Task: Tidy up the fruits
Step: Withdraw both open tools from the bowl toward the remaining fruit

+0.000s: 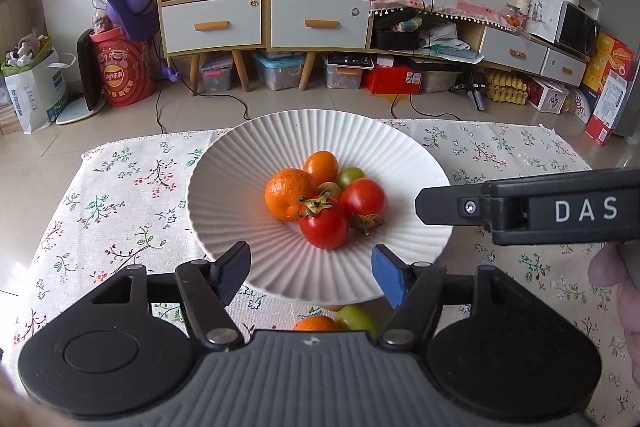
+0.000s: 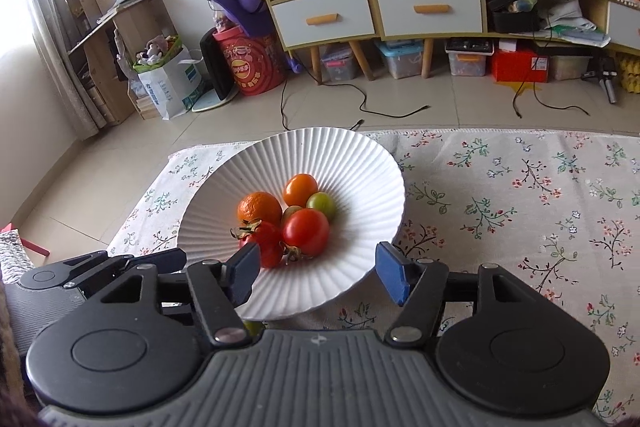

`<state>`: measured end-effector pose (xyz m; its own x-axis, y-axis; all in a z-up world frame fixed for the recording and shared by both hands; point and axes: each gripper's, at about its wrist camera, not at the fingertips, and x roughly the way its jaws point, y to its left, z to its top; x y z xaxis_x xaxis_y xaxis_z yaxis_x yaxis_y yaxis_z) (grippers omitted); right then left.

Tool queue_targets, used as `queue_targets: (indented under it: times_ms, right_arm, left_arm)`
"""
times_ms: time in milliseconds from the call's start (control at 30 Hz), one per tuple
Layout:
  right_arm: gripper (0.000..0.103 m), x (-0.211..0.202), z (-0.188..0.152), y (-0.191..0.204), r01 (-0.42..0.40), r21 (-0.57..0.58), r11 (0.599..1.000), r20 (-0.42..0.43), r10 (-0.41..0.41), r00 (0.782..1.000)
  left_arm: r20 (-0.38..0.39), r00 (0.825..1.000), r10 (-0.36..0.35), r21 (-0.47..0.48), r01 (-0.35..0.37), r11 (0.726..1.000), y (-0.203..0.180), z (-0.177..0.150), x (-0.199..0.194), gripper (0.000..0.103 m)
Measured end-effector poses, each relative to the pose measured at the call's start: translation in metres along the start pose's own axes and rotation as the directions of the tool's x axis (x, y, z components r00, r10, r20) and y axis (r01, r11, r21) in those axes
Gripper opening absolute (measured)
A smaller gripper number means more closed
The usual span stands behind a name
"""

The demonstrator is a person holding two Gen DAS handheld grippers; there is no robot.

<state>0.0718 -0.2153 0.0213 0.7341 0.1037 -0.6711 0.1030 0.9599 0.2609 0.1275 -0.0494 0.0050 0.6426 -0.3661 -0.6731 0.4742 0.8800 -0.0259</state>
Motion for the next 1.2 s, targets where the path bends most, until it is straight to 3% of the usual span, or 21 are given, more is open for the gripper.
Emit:
queue_targets:
  times_ms: [900, 1200]
  right_arm:
    - [0.092, -0.027, -0.043, 0.017, -0.043, -0.167, 0.985, -0.073, 0.031, 0.997]
    - [0.095, -0.026, -0.061, 0.021, -0.028, -0.261, 0.965, -0.095, 0.003, 0.996]
  left_arm:
    - [-0.052, 0.998, 0.024, 0.109, -0.019, 0.994, 0.014, -0.037, -0.03, 0.089]
    - [-0.087, 0.996, 0.029, 0.116, -0.019, 0.993, 0.019, -0.055, -0.031, 0.094]
